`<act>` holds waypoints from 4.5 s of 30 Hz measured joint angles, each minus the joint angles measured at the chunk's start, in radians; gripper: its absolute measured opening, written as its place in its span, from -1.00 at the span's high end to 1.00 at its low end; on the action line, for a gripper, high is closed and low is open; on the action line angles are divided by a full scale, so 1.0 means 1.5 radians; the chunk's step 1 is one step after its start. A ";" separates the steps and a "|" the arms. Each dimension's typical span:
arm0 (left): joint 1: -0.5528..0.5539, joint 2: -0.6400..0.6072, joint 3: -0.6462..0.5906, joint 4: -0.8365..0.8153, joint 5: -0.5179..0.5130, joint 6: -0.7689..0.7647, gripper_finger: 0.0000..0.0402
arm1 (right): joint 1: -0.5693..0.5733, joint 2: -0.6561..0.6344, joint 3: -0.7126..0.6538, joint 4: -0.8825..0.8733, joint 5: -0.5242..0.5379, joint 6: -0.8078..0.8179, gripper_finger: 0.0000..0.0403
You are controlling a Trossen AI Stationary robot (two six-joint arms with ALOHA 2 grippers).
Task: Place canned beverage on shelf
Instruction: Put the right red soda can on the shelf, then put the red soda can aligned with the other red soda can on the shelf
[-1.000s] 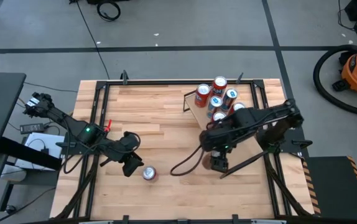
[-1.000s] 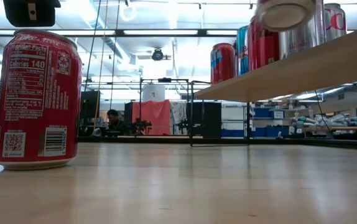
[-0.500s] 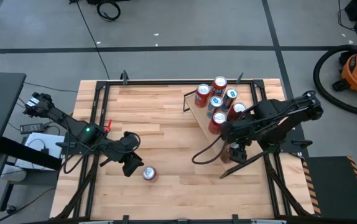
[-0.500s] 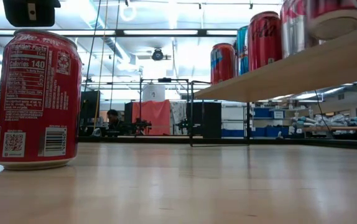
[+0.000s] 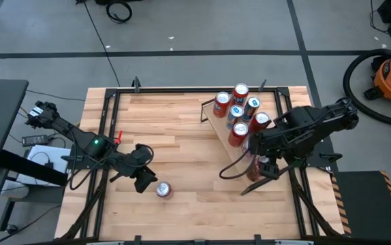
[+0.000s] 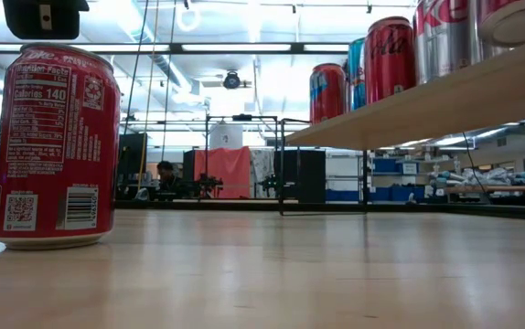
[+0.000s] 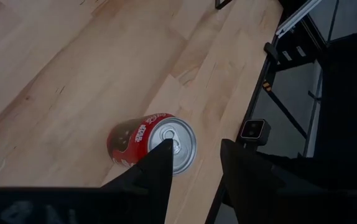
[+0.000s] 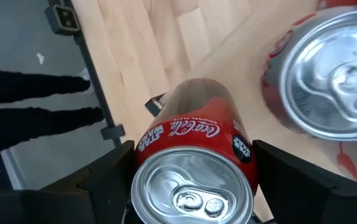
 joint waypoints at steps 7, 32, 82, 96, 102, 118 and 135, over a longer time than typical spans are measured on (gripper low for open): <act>0.000 0.000 0.000 0.000 0.000 0.000 0.28 | 0.012 0.000 0.000 0.000 0.005 -0.011 -0.52; 0.000 0.000 0.000 0.000 0.000 -0.011 0.28 | 0.011 -0.225 -0.199 -0.001 0.027 0.144 -0.52; 0.000 0.000 0.000 0.000 0.000 -0.029 0.28 | 0.010 -0.292 -0.260 -0.001 0.068 0.088 -0.58; 0.000 0.000 0.000 0.000 0.000 -0.029 0.28 | 0.009 -0.275 -0.262 -0.003 0.086 0.090 -0.74; 0.000 0.000 0.000 0.000 0.000 -0.029 0.28 | -0.008 -0.275 -0.262 -0.001 0.066 0.099 -0.75; 0.000 0.000 0.000 0.000 0.000 -0.029 0.28 | -0.042 -0.276 -0.251 0.007 0.039 0.089 -0.75; 0.000 0.000 0.000 0.001 0.000 -0.036 0.28 | -0.098 -0.279 -0.164 0.001 0.068 0.045 -0.75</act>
